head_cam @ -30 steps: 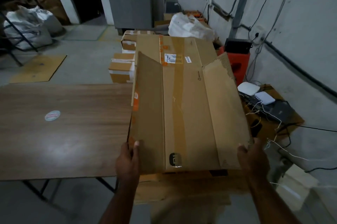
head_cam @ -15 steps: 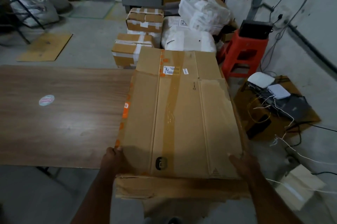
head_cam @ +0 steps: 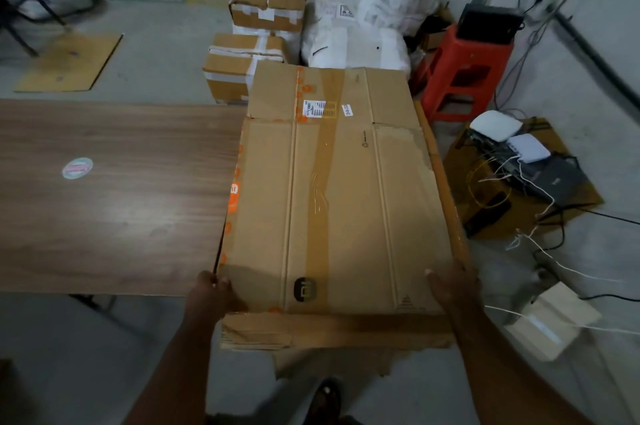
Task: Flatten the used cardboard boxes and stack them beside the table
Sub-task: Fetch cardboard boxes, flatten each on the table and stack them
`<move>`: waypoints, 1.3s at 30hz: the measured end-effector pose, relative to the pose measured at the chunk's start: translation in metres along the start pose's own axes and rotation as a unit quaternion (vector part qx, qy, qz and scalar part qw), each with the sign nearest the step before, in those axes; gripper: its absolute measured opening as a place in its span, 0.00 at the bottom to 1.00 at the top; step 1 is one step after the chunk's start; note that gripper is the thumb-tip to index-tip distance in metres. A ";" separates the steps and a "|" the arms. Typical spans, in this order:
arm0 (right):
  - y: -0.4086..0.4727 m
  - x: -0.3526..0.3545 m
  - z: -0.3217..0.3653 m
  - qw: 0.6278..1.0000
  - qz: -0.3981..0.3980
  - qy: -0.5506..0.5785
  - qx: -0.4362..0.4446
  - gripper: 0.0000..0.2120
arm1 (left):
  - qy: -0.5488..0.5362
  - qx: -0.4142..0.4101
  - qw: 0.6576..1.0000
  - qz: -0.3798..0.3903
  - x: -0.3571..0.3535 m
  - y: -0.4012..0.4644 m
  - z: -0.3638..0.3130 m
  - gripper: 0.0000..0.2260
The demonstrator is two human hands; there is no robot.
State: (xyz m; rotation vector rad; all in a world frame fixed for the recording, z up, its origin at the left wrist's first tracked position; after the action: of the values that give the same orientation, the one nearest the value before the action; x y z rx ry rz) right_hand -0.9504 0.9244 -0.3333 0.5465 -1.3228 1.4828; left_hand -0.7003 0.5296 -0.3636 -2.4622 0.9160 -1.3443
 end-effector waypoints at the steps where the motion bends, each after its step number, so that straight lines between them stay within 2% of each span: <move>1: -0.006 0.000 0.003 1.000 -0.001 -0.007 -0.005 0.34 | 0.000 -0.009 1.000 0.000 0.002 -0.001 -0.001 0.08; 4: -0.033 -0.002 0.022 0.994 -0.052 -0.088 0.022 0.36 | 0.007 -0.050 0.999 -0.012 0.013 -0.008 -0.006 0.09; 6: -0.055 -0.013 0.045 0.982 -0.084 -0.136 0.104 0.35 | 0.027 -0.092 0.995 -0.032 0.024 -0.011 -0.010 0.07; 8: -0.082 -0.032 0.075 0.968 -0.080 -0.135 0.194 0.32 | 0.045 -0.141 0.988 -0.043 0.034 -0.014 -0.015 0.04; 12: -0.147 -0.066 0.145 0.940 -0.051 -0.073 0.329 0.27 | 0.025 -0.249 0.965 -0.076 0.067 -0.024 -0.016 0.04; 17: -0.253 -0.103 0.236 0.874 -0.054 0.039 0.482 0.22 | 0.023 -0.353 0.922 -0.157 0.141 -0.035 0.006 0.09; 20: -0.325 -0.129 0.292 0.826 -0.044 0.090 0.555 0.19 | 0.038 -0.379 0.896 -0.228 0.202 -0.037 0.039 0.09; 25: -0.447 -0.191 0.377 0.747 0.021 0.143 0.648 0.17 | 0.050 -0.331 0.872 -0.358 0.318 -0.045 0.131 0.07; 30: -0.580 -0.255 0.436 0.653 0.090 0.179 0.731 0.13 | 0.059 -0.212 0.855 -0.470 0.424 -0.077 0.231 0.09; 35: -0.703 -0.310 0.470 0.551 0.167 0.178 0.798 0.12 | 0.065 -0.097 0.819 -0.562 0.498 -0.124 0.319 0.09; 39: -0.781 -0.352 0.490 0.489 0.227 0.177 0.823 0.11 | 0.066 -0.020 0.781 -0.621 0.540 -0.154 0.378 0.11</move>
State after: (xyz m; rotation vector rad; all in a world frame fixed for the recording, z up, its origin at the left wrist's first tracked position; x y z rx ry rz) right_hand -0.2700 0.2358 -0.1408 0.9317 0.8617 2.8260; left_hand -0.1131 0.2811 -0.1368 -3.0467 -0.9711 -1.7299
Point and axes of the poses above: each hand's wrist, its own y-axis towards the middle knuckle, its own x-axis out of the back of the hand, z = x × y, the point moved 3 cm from there along y, towards the middle knuckle, and after that the axes turned 3 degrees about -x, right-handed, at the moved point
